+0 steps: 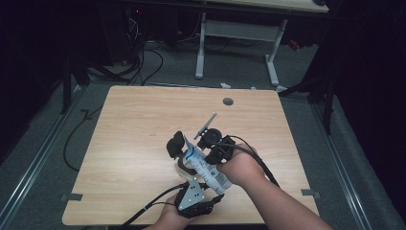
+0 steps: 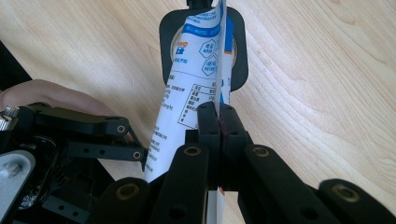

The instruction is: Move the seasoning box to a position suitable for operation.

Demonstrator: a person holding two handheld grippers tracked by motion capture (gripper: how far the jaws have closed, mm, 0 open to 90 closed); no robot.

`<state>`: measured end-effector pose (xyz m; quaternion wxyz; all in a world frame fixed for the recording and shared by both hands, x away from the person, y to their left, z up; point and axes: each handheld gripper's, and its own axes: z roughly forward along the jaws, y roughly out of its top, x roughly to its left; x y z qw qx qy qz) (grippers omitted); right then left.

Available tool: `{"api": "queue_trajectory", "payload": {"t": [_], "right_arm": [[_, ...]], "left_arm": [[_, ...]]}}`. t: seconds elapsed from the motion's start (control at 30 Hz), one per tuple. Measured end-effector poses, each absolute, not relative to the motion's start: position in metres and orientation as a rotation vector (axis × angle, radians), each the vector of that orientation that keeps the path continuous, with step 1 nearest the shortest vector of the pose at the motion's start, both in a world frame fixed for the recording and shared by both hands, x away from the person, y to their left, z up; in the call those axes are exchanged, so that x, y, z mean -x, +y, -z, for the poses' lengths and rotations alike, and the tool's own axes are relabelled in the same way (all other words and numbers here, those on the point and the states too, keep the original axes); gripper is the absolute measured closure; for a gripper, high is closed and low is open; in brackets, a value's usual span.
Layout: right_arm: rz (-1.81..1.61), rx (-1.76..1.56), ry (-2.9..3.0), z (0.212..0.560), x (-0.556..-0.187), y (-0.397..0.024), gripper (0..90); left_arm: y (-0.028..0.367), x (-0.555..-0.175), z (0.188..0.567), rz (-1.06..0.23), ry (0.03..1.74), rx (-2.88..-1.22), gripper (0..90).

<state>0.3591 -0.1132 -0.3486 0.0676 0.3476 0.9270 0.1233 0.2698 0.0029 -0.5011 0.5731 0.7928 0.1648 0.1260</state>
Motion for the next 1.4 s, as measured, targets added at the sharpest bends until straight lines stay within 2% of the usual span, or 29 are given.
{"api": "queue_trajectory", "payload": {"t": [1.4], "right_arm": [[-0.362,-1.044,2.792,0.3458,-0.3627,-0.1139,90.0]], "left_arm": [[-0.0027,-0.2723,0.4977,-0.313,0.385,-1.867,52.5]]}}
